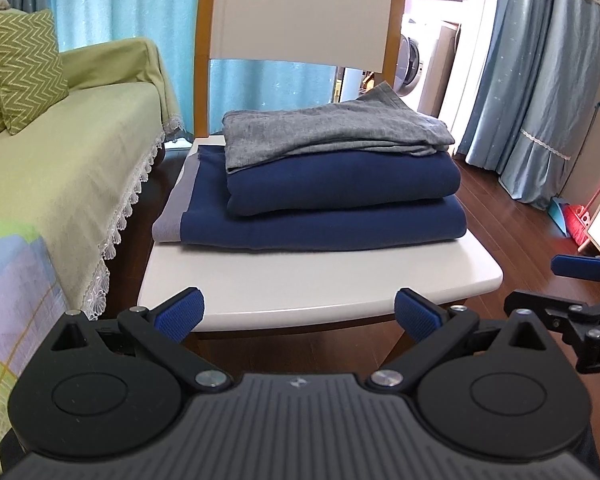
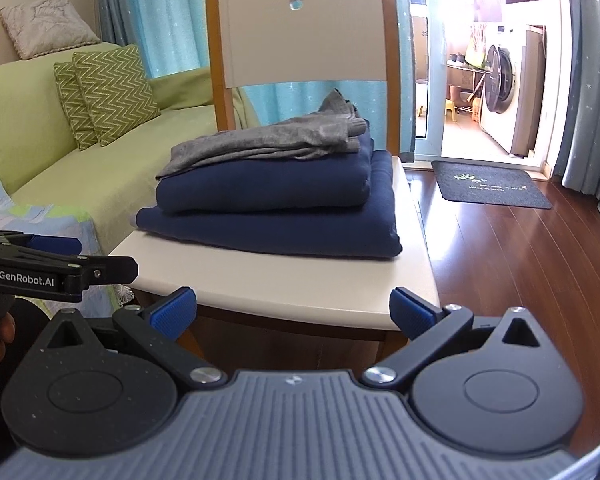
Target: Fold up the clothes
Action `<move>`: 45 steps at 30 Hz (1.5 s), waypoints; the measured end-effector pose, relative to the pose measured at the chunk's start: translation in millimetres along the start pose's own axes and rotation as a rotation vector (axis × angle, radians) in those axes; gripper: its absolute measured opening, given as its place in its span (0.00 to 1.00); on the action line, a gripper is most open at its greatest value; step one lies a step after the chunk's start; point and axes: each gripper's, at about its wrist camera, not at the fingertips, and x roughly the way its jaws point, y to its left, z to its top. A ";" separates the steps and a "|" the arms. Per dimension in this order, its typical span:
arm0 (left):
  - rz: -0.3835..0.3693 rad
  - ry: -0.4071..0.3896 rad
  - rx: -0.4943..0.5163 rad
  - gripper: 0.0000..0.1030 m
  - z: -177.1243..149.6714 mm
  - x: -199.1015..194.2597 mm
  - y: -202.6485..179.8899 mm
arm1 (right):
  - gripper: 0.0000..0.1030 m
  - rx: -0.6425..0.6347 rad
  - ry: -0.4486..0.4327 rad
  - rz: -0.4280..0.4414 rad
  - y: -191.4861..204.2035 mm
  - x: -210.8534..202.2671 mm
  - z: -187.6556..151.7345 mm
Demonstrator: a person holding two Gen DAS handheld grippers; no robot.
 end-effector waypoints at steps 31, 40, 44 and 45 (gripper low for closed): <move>0.034 0.029 -0.006 0.99 -4.6 8.9 -0.9 | 0.99 -0.003 0.003 0.007 -1.7 6.2 0.2; 0.045 0.024 -0.006 0.99 -6.1 6.8 -0.5 | 0.99 -0.009 0.002 0.007 1.1 7.2 -0.4; 0.045 0.011 -0.020 0.99 -6.7 4.0 1.2 | 0.99 -0.008 0.002 0.008 2.0 7.1 -0.5; 0.047 0.007 -0.020 0.99 -6.8 3.3 1.5 | 0.99 -0.008 0.002 0.008 2.2 7.1 -0.5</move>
